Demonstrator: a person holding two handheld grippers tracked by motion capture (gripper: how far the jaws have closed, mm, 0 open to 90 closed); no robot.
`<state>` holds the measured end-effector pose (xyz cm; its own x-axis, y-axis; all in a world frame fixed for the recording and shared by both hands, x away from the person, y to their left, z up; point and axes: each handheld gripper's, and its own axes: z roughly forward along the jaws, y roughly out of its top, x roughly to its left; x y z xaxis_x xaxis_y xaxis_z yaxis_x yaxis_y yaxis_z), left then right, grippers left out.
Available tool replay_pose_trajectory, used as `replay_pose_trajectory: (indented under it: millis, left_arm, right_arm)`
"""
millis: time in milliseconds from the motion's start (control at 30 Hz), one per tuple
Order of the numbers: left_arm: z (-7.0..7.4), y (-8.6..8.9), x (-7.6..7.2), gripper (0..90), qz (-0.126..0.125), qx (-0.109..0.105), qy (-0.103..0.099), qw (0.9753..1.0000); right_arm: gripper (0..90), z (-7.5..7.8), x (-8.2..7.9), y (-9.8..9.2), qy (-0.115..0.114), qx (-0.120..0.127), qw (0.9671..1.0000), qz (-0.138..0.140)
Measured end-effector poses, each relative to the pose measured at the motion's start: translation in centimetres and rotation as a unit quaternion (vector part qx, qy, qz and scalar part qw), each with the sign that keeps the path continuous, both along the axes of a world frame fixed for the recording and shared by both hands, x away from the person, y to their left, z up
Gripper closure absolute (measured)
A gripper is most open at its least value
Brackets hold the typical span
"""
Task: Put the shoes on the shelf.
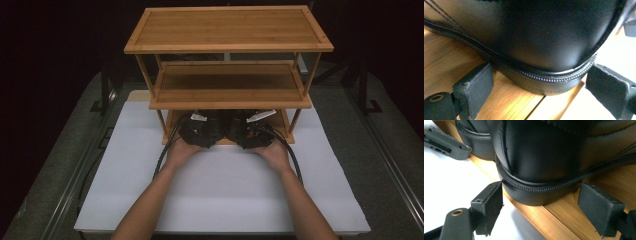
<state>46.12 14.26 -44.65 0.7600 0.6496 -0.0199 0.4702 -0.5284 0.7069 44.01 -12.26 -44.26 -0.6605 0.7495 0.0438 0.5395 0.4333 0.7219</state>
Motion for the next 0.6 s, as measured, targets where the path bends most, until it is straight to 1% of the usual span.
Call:
replay_pose_trajectory:
  millis: [67,133,167,200,267,300,333,367,400,433,467,500,533,567,600]
  left_arm:
    - [0.5,0.2,-0.2,8.7,-0.004,-0.012,-0.001,0.9999]
    - [1.1,0.6,-0.4,8.6,0.005,-0.016,-0.002,0.9999]
    - [1.3,0.7,-0.5,8.6,0.009,-0.014,-0.003,0.9999]
    - [1.6,0.9,-0.6,8.6,0.008,-0.017,-0.004,0.9998]
    - [2.0,1.2,-1.2,8.6,0.003,-0.017,-0.006,0.9998]
    - [2.2,1.3,-1.4,8.6,0.000,-0.014,-0.007,0.9999]
    - [2.4,1.4,-1.8,8.6,-0.003,-0.016,-0.006,0.9998]
    - [2.6,1.7,-2.0,8.6,-0.009,-0.011,-0.005,0.9999]
    - [2.7,1.9,-2.3,8.5,-0.004,-0.008,-0.008,0.9999]
    - [2.9,2.2,-2.6,8.6,-0.008,-0.007,-0.012,0.9999]
    - [3.1,2.6,-2.8,8.5,-0.008,-0.009,-0.011,0.9999]
    - [3.2,3.0,-3.0,8.5,-0.010,-0.017,-0.009,0.9998]
    - [3.3,3.3,-3.3,8.5,-0.011,-0.022,-0.004,0.9997]
    - [3.4,3.5,-3.6,8.5,-0.010,-0.023,0.002,0.9997]
    - [3.5,3.8,-3.8,8.5,-0.015,-0.017,-0.004,0.9997]
  right_arm:
    - [21.8,0.4,-0.3,-0.2,-0.011,0.010,0.9999,-0.002]
    - [21.3,0.9,-0.4,-0.5,-0.018,0.017,0.9997,-0.005]
    - [19.4,1.1,-0.4,-0.5,-0.024,0.021,0.9995,-0.002]
    - [18.5,1.3,-0.5,-0.6,-0.024,0.022,0.9995,-0.004]
    - [15.1,1.6,-0.6,-0.8,-0.019,0.024,0.9995,-0.006]
    - [13.5,1.8,-0.7,-1.0,-0.010,0.033,0.9994,-0.009]
    - [13.2,1.8,-0.8,-1.2,0.004,0.042,0.9990,-0.011]
    - [13.1,1.9,-1.1,-1.3,0.014,0.043,0.9988,-0.020]
    - [12.5,1.9,-1.0,-1.5,0.003,0.028,0.9993,-0.023]
    - [10.9,2.0,-1.2,-1.6,0.006,0.023,0.9994,-0.025]
    - [10.0,2.0,-1.4,-1.9,0.009,0.027,0.9993,-0.024]
    - [8.9,2.0,-1.6,-2.2,0.003,0.035,0.9993,-0.016]
    - [6.7,2.1,-2.0,-2.4,0.013,0.038,0.9989,-0.023]
    - [4.2,2.2,-2.3,-2.7,0.012,0.040,0.9988,-0.025]
    - [2.2,2.2,-2.5,-3.0,0.014,0.042,0.9987,-0.027]
